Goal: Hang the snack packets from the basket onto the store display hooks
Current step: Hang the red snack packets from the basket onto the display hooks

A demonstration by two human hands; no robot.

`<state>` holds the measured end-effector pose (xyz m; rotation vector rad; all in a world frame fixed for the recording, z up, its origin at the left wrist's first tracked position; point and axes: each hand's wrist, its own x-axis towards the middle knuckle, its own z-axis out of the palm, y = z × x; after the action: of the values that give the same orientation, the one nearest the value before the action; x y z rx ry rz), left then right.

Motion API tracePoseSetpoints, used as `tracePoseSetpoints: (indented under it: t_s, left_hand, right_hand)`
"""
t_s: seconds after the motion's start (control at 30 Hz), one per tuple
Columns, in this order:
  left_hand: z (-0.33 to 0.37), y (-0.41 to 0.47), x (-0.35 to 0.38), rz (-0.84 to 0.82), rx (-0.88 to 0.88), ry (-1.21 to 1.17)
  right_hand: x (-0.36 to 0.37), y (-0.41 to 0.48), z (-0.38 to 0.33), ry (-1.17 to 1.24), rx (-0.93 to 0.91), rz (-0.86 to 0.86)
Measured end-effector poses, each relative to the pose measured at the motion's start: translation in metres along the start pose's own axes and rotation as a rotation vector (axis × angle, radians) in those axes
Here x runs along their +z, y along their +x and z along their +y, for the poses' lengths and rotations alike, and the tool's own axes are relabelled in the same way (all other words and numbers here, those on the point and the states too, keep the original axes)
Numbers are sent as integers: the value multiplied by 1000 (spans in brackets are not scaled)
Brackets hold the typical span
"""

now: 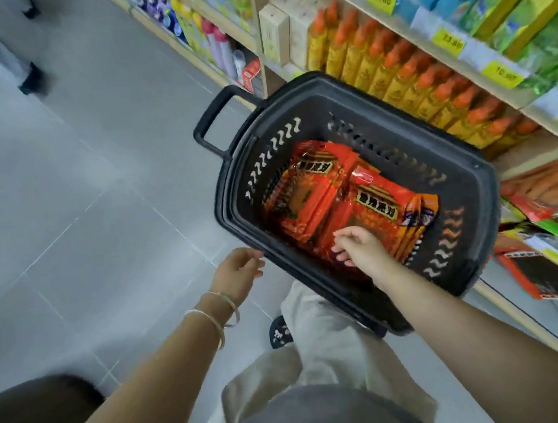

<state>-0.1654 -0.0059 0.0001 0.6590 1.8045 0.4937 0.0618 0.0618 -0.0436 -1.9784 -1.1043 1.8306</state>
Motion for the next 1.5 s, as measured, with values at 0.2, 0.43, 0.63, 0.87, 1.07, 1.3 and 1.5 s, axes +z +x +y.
tracePoseSetpoints:
  t_s: [0.2,0.43,0.63,0.87,1.07,1.3,1.5]
  left_hand:
    - [42,69,-2,9,27,-65]
    - [57,117,-5,-60,-66,-148]
    - [69,125,-13,-265,-110,-28]
    - [98,140,-19,-394,-12,162]
    - [123,157,-16,-455,23,313]
    - [139,156,-12,-191,122,163]
    - [131,165,-44,-5,296,318]
  right_hand:
    - [1,102,-27,-162,102,-50]
    - [31,161,-26,-94,269,125]
    - [47,151,-37,-4,228,364]
    - [46,86,-51,222,77,820]
    - [19,44,-59,438,-33,769]
    - [20,41,-78,620,25,454]
    - [33,74,-58,384,98,310]
